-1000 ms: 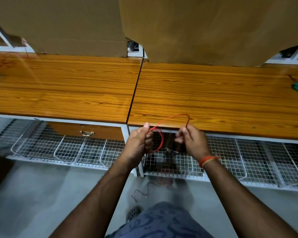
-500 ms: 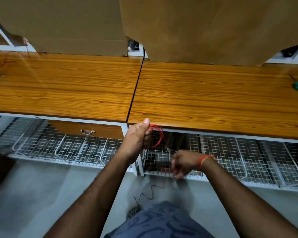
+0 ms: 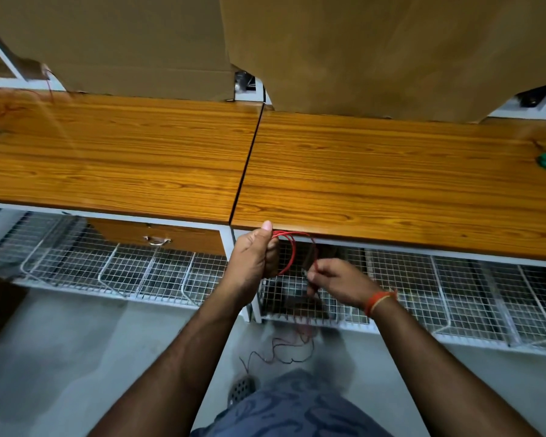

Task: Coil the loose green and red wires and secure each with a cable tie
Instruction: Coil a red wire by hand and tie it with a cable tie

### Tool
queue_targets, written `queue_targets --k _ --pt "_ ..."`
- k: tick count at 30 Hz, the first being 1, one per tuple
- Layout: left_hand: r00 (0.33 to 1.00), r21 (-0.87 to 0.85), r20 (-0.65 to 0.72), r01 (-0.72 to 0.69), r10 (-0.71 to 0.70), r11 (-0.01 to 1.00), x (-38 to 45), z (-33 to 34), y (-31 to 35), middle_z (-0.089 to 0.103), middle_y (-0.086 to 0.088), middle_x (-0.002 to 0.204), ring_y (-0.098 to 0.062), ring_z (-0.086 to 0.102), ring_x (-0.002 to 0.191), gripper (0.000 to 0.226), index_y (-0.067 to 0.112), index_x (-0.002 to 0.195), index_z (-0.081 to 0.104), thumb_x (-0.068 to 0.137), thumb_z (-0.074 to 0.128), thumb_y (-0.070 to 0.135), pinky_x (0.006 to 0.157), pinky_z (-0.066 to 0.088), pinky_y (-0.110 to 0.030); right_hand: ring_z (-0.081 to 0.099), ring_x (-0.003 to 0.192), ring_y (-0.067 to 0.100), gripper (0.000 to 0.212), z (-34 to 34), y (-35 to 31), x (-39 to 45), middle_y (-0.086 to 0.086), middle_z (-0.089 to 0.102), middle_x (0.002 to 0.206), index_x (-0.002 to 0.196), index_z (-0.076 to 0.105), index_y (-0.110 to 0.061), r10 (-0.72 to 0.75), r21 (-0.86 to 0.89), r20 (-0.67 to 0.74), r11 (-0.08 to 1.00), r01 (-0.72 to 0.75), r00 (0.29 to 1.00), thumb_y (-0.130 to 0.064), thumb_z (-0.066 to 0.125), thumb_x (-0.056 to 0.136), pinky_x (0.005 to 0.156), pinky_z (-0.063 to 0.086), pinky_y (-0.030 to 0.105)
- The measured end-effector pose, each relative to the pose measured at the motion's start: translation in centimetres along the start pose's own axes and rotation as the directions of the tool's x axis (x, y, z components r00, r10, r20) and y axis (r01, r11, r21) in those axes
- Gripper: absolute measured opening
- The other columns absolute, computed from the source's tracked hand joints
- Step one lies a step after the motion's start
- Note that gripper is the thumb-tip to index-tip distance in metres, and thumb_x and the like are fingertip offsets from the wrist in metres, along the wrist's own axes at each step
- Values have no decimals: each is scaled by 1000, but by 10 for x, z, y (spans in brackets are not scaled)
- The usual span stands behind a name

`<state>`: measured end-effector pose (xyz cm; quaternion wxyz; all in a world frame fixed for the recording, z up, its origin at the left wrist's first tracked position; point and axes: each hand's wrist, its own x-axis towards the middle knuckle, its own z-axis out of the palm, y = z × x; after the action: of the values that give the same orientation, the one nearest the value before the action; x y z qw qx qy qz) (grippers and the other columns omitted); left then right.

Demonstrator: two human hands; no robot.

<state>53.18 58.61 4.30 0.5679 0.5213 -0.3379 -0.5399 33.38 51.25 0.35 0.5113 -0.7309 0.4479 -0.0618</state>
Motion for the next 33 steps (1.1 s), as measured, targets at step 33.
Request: queue_targets --k 33 --pt "894 -510 432 352 -120 785 -1 5 2 42 12 52 -2 37 44 28 15 79 57 101 40 21 49 33 -18 48 64 11 33 2 -27 7 -7 53 71 84 55 -15 -382 217 -218 879 426 898 -36 44 107 61 41 32"
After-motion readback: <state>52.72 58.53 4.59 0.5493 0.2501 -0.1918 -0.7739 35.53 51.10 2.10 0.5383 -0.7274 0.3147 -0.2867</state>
